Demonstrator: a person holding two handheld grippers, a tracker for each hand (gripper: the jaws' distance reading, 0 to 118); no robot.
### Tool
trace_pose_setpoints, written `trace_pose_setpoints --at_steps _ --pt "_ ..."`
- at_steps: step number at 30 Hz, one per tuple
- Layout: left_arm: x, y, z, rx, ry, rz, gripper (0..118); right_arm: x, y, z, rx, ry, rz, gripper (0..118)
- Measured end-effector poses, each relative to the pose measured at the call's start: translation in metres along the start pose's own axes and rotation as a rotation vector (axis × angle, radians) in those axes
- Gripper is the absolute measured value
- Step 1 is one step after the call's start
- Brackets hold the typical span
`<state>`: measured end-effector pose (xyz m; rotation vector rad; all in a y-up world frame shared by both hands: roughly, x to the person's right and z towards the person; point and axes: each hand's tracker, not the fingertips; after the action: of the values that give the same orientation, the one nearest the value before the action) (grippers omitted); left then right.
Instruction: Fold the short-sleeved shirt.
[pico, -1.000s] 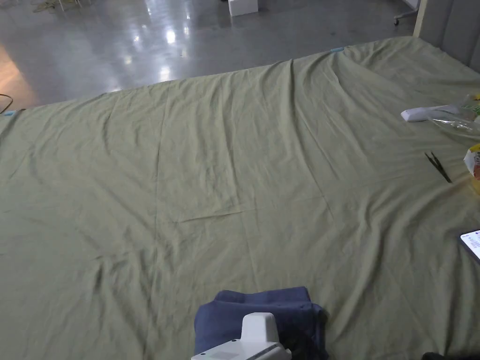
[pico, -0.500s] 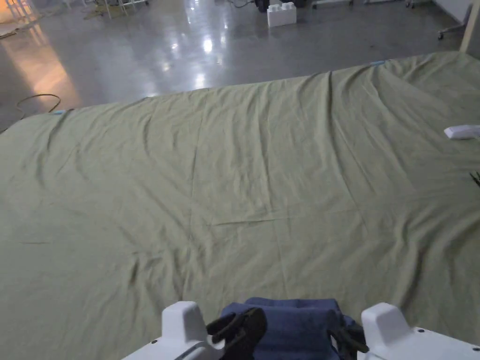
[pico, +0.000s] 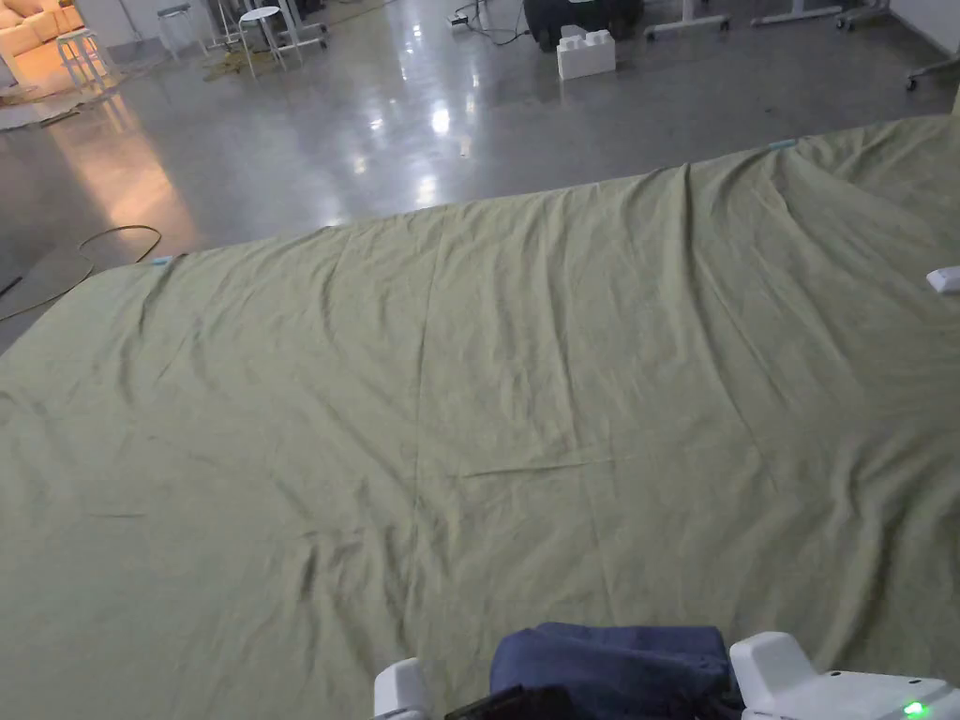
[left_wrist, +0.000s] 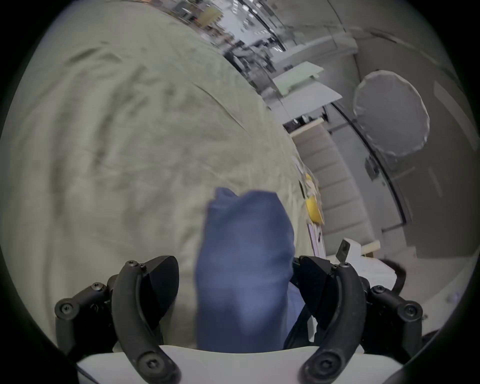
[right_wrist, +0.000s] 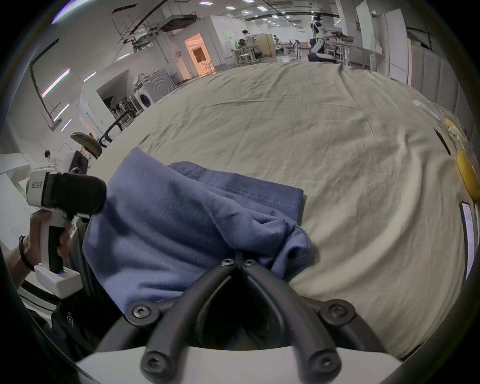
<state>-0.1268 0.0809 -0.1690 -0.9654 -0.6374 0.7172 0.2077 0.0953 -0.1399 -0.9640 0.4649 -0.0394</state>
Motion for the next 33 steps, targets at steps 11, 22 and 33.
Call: trace_pose_setpoints --at_steps 11,22,33 --pt "-0.001 0.040 0.083 0.140 0.016 0.081 34 -0.025 0.001 0.050 0.168 0.054 -0.013 1" --pt "-0.147 0.164 0.319 0.256 0.696 0.250 42 -0.012 -0.044 0.054 0.046 0.054 -0.153 0" --pt "-0.057 0.191 0.333 0.295 1.156 -0.243 76 -0.006 -0.033 0.091 0.159 -0.018 -0.159 0"
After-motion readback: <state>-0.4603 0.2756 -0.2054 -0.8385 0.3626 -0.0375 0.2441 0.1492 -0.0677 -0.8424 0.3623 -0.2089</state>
